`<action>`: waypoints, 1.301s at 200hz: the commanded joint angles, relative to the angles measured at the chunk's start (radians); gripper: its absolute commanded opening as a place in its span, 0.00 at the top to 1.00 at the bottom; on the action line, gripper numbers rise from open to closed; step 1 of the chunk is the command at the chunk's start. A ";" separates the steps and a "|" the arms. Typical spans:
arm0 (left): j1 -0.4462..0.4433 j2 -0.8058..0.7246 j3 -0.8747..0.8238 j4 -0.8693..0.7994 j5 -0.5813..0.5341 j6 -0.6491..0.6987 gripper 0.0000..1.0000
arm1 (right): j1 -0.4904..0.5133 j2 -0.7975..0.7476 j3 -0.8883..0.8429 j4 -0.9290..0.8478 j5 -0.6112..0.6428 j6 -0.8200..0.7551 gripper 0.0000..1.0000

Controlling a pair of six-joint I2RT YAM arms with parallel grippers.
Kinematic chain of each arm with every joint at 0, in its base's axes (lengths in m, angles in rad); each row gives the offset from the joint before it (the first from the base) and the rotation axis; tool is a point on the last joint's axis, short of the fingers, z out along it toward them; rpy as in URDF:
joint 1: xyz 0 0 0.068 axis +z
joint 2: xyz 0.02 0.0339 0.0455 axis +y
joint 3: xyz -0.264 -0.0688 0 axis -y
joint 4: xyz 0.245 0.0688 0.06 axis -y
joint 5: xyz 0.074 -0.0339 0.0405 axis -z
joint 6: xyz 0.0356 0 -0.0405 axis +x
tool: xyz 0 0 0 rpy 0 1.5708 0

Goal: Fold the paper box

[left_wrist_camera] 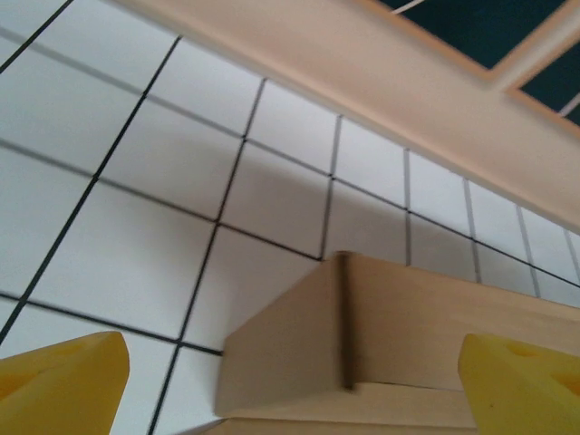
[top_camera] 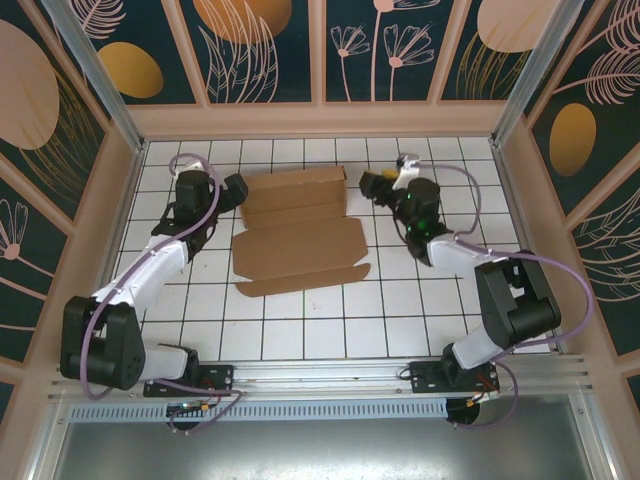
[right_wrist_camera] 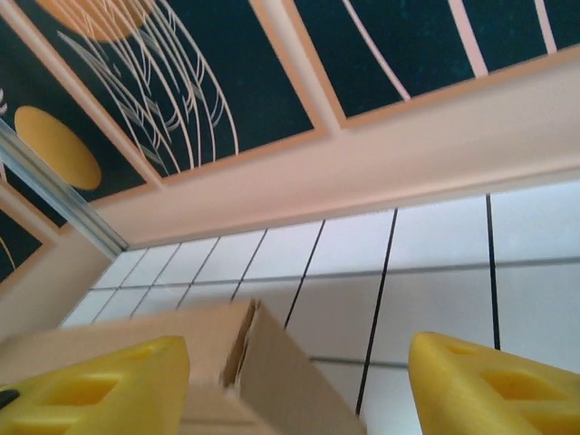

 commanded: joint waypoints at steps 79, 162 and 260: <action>0.056 0.049 -0.024 0.144 0.124 -0.098 0.10 | 0.039 0.232 0.386 -0.430 -0.202 0.032 0.31; 0.056 0.117 -0.083 0.188 0.203 -0.163 0.25 | 0.070 0.299 0.413 -0.482 -0.163 -0.010 0.36; 0.055 0.139 0.013 0.049 0.116 -0.140 0.21 | 0.053 0.346 0.524 -0.658 -0.106 -0.004 0.46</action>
